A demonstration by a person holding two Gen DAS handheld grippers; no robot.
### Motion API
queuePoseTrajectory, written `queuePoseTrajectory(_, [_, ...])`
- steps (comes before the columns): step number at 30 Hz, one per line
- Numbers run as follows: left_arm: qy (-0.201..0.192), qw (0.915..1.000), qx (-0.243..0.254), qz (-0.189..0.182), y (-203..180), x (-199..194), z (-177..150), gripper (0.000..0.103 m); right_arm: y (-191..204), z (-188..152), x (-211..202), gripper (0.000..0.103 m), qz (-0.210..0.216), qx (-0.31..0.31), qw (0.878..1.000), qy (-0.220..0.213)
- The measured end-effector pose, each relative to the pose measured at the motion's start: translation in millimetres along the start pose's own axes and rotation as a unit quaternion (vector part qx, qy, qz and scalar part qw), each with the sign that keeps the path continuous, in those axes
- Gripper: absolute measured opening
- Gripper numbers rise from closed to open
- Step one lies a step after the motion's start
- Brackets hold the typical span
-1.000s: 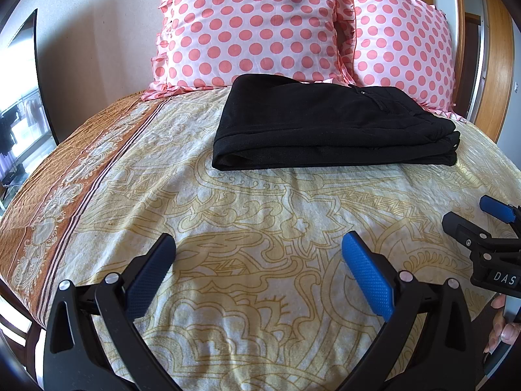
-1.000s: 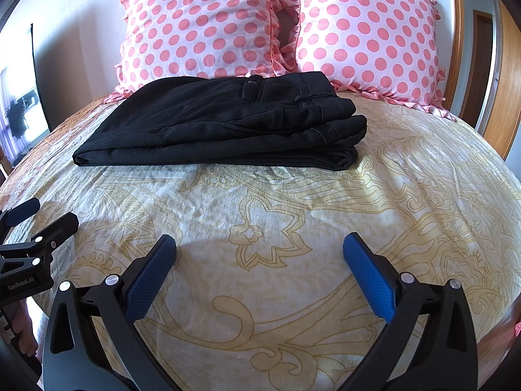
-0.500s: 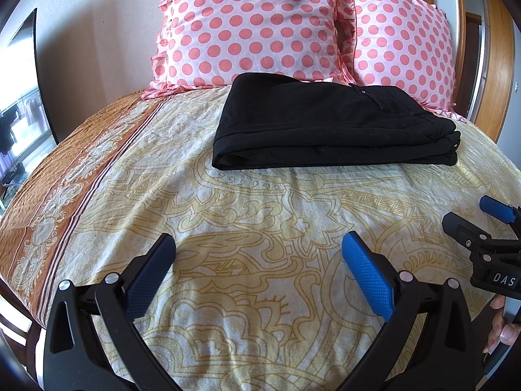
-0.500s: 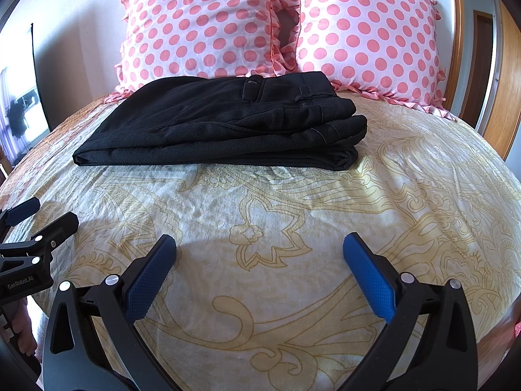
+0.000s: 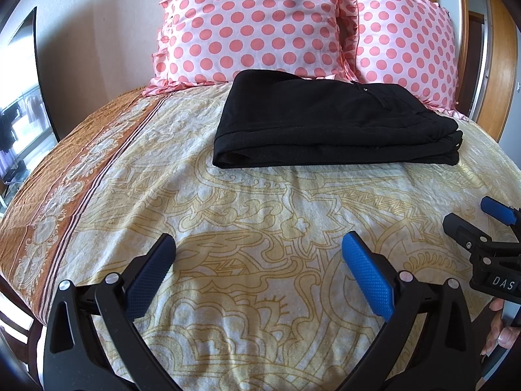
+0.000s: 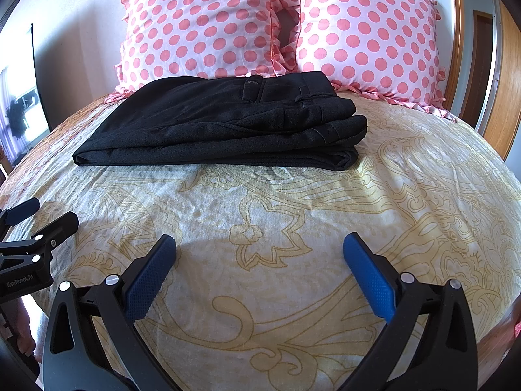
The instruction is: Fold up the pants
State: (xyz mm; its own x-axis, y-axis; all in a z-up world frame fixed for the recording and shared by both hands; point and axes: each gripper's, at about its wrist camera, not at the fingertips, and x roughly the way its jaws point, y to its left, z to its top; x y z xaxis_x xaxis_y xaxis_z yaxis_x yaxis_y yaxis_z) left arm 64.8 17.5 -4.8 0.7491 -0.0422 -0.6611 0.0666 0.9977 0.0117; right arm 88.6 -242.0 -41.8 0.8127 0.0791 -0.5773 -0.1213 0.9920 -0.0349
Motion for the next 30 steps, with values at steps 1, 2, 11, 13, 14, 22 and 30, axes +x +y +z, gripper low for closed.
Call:
queuePoseTrajectory(1, [0.003, 1.0, 0.0, 0.0, -0.3, 0.2, 0.2, 0.101, 0.0, 0.2, 0.1, 0.102, 0.0, 0.0, 1.0, 0.0])
queuePoseTrajectory(2, [0.005, 1.0, 0.0, 0.0, -0.3, 0.3, 0.4, 0.101, 0.1, 0.3, 0.1, 0.102, 0.0, 0.0, 1.0, 0.0])
queuePoseTrajectory(11, [0.004, 1.0, 0.001, -0.001, 1.6, -0.4, 1.8, 0.101, 0.4, 0.2, 0.1, 0.102, 0.0, 0.0, 1.0, -0.001])
queuePoseTrajectory(13, [0.004, 1.0, 0.001, -0.002, 1.5, -0.7, 1.6, 0.101, 0.4, 0.1, 0.1, 0.102, 0.0, 0.0, 1.0, -0.001])
queuePoseTrajectory(14, [0.005, 1.0, 0.001, -0.002, 1.2, -0.9, 1.4, 0.101, 0.5, 0.1, 0.2, 0.102, 0.0, 0.0, 1.0, -0.001])
queuePoseTrajectory(22, [0.006, 1.0, 0.002, -0.003, 1.0, -1.8, 1.7, 0.101, 0.7, 0.0, 0.4, 0.102, -0.001, 0.001, 1.0, -0.001])
queuePoseTrajectory(30, [0.005, 1.0, 0.002, -0.004, 1.6, -1.9, 1.9, 0.101, 1.0, 0.1, 0.5, 0.102, -0.002, 0.001, 1.0, -0.001])
